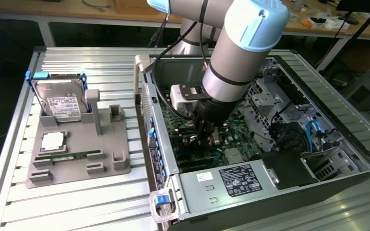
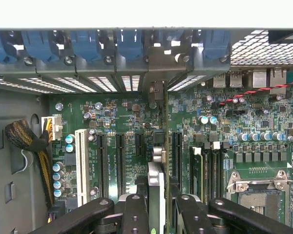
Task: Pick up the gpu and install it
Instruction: 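Insert the gpu into the slot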
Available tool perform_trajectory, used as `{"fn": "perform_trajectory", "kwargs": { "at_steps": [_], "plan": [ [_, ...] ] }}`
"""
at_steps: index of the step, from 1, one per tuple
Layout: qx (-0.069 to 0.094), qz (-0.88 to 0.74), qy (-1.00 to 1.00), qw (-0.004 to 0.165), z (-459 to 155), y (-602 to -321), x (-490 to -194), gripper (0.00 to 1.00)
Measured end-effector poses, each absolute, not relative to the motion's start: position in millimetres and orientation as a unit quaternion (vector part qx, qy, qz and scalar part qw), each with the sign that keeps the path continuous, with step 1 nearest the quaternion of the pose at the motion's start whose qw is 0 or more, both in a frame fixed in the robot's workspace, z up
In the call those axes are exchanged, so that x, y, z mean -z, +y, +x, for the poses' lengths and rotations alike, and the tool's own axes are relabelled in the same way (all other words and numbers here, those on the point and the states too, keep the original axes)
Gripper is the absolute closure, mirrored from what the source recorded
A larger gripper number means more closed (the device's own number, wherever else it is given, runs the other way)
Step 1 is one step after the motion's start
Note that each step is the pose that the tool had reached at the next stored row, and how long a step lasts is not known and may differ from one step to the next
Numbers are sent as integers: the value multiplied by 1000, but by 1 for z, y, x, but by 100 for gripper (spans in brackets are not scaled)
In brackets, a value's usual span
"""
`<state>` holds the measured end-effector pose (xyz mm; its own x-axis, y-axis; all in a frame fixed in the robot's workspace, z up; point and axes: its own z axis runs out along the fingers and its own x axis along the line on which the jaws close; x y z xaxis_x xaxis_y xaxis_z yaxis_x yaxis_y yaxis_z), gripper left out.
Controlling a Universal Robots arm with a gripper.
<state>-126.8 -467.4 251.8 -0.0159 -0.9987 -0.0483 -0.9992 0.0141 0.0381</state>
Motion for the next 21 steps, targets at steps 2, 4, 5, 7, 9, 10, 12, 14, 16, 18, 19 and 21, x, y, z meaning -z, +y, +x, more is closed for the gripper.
{"fn": "perform_trajectory", "kwargs": {
  "at_steps": [2,4,5,7,9,10,12,14,16,18,19,21],
  "plan": [
    [-31,-701,712,4,-127,-467,-252,73],
    [-30,-701,712,4,-127,-467,-251,73],
    [-30,-701,712,4,-127,-467,-251,73],
    [-31,-702,712,5,-127,-467,-249,73],
    [-31,-701,712,5,-127,-467,-249,73],
    [-31,-701,712,4,-127,-467,-249,73],
    [-31,-701,712,4,-127,-467,-250,73],
    [-31,-701,712,4,-127,-467,-250,73],
    [-31,-701,712,4,-127,-467,-250,73],
    [-31,-701,712,4,-127,-467,-250,73],
    [-31,-701,712,4,-127,-467,-250,73],
    [-31,-701,712,4,-127,-467,-250,73]
  ]
}}
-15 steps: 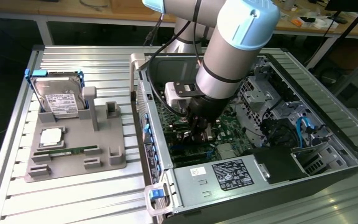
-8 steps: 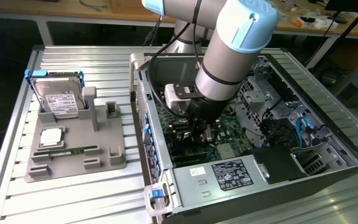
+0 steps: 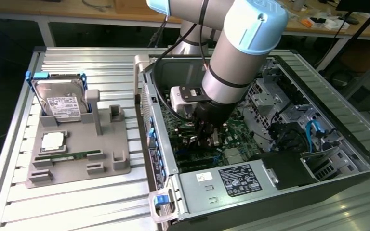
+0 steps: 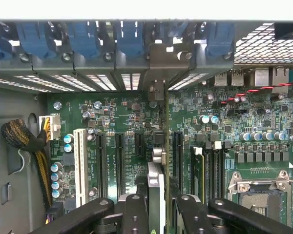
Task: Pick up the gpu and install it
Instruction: 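Insert the gpu into the slot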
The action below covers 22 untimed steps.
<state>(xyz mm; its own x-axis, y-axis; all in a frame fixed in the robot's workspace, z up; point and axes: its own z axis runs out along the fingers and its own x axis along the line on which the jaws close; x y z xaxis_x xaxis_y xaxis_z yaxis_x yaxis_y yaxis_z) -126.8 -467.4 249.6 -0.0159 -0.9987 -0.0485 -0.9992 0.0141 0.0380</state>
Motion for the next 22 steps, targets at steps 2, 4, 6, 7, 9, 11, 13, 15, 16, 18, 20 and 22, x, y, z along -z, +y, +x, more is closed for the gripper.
{"fn": "perform_trajectory", "kwargs": {
  "at_steps": [2,4,6,7,9,11,13,15,16,18,20,22],
  "plan": [
    [-31,-701,712,4,-127,-467,-250,73],
    [-31,-701,712,4,-127,-467,-250,73],
    [-31,-701,712,4,-127,-467,-250,73],
    [-31,-701,712,4,-127,-467,-250,73],
    [-31,-701,712,4,-127,-467,-250,73],
    [-31,-701,712,4,-127,-467,-250,73],
    [-31,-701,712,4,-127,-467,-250,73],
    [-31,-701,712,4,-127,-467,-250,60],
    [-31,-701,712,4,-127,-467,-250,60],
    [-31,-701,712,4,-127,-467,-250,60],
    [-31,-701,712,4,-127,-467,-250,60],
    [-31,-701,712,4,-127,-467,-250,60]
  ]
}}
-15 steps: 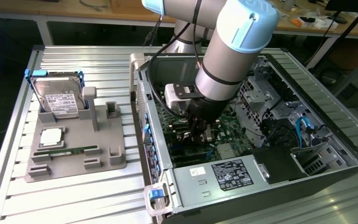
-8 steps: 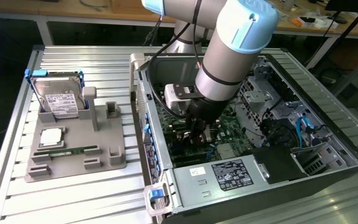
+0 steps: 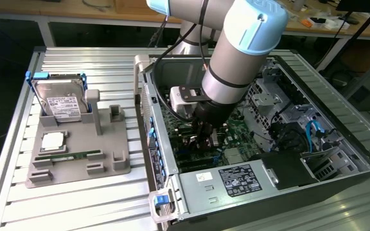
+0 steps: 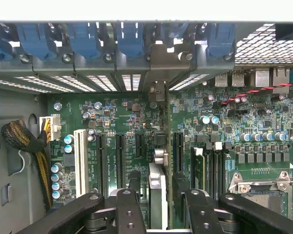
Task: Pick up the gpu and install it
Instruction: 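Insert the gpu into the slot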
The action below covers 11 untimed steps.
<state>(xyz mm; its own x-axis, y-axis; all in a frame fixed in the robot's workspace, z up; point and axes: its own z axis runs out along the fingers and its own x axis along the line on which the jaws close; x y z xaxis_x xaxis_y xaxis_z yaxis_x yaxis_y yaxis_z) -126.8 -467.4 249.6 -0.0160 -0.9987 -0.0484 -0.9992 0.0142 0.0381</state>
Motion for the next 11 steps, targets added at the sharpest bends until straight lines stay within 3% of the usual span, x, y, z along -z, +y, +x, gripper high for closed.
{"fn": "perform_trajectory", "kwargs": {
  "at_steps": [11],
  "plan": [
    [-31,-701,712,4,-127,-467,-249,60]
  ]
}}
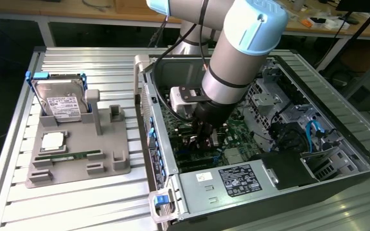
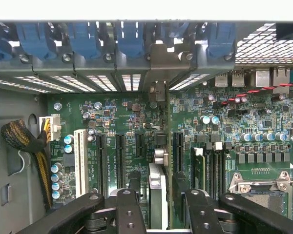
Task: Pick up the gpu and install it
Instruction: 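Insert the gpu into the slot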
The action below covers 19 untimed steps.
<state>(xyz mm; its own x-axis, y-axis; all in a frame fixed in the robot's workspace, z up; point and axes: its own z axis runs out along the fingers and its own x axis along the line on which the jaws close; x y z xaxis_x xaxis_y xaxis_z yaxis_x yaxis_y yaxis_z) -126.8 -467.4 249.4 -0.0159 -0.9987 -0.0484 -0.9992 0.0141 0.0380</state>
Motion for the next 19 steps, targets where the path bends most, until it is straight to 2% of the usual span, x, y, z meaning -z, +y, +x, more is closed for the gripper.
{"fn": "perform_trajectory", "kwargs": {
  "at_steps": [19],
  "plan": [
    [-31,-701,712,4,-127,-467,-283,60]
  ]
}}
